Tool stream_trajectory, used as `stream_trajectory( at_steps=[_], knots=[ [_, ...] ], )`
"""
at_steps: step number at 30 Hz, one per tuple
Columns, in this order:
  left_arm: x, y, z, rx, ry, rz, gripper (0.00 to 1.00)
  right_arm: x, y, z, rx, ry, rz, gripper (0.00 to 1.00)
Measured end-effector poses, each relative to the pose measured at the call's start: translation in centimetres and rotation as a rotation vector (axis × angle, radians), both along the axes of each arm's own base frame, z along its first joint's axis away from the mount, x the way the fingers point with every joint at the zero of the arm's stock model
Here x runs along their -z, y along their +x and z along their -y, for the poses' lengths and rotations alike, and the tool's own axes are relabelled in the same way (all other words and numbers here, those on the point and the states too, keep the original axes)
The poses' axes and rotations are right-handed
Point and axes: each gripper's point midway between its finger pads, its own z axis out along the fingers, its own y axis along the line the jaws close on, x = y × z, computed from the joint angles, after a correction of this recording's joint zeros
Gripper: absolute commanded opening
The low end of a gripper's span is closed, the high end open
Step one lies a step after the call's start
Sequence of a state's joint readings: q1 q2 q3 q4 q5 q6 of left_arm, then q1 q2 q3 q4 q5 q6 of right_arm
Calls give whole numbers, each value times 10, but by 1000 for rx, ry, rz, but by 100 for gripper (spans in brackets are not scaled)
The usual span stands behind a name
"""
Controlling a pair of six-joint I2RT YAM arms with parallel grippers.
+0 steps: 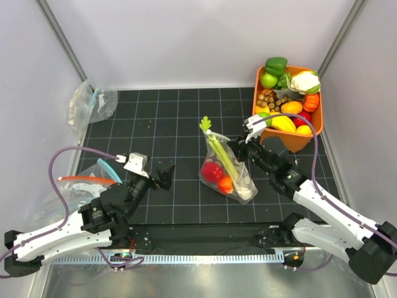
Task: Place the food in the zip-top bag and seal the zipper
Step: Place the zipper food storage bag at the center of the board.
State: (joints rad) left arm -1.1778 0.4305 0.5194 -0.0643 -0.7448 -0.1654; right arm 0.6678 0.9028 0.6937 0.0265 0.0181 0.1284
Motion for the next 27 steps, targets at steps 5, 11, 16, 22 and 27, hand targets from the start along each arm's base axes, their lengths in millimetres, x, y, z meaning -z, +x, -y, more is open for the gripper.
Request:
stream_trajectory(
  at_steps=[5,11,16,22,27],
  knots=[
    [11,4,5,-16,41,-24,100,11,36,26,133,-5,-19,1],
    [19,7,9,-24,71,-38,100,29,80,58,275,-2,-69,1],
    [23,8,11,-27,90,-47,100,33,106,71,340,26,-95,26],
    [27,9,13,-29,106,-54,100,23,118,98,520,85,-84,100],
    [31,10,16,-30,125,-62,100,-8,106,146,809,203,-54,100]
  ],
)
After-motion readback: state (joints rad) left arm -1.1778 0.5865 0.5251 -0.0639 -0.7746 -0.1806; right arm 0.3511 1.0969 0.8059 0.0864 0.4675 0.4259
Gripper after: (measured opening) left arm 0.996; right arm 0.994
